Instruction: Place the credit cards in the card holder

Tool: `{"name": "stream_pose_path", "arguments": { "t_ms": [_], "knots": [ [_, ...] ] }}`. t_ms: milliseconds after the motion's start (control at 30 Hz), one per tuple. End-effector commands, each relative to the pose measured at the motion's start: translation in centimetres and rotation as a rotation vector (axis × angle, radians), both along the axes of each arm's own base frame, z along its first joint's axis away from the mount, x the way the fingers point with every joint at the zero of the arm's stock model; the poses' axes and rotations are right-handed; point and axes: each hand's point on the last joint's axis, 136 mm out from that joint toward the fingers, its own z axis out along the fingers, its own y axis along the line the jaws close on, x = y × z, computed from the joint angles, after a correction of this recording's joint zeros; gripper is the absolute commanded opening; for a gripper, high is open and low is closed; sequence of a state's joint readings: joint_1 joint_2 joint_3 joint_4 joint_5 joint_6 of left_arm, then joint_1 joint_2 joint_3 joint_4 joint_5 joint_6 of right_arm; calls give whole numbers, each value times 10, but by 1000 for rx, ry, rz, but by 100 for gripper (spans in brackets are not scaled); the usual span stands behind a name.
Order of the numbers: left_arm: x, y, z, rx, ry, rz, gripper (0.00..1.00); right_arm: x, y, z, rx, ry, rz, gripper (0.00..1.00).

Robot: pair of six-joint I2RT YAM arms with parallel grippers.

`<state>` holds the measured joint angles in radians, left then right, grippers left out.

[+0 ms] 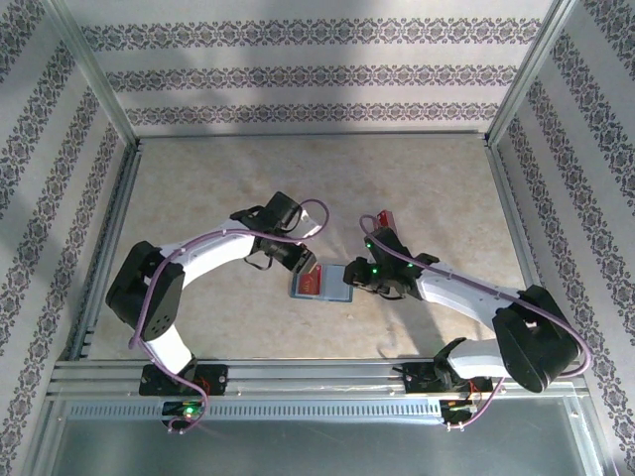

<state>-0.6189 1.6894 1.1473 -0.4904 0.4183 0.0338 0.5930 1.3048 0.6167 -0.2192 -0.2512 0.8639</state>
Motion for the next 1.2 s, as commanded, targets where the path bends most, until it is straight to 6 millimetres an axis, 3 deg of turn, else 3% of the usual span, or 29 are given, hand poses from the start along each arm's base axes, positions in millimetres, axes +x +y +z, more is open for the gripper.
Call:
{"name": "stream_pose_path", "arguments": {
  "t_ms": [0,200,467,867,1167],
  "knots": [
    [-21,-17,0,15,47,-52,44,-4,-11,-3,-5,2,-14,29],
    [-33,-43,-10,57,71,-107,48,-7,-26,-5,8,-8,-61,29],
    [-44,-68,-33,144,95,-176,49,-8,-30,-9,23,-2,-66,29],
    [-43,-58,-69,261,76,-177,45,-9,-28,-12,43,3,-65,28],
    [-50,-48,-93,292,111,-165,34,-8,-25,-5,62,-8,-58,28]
  ]
}}
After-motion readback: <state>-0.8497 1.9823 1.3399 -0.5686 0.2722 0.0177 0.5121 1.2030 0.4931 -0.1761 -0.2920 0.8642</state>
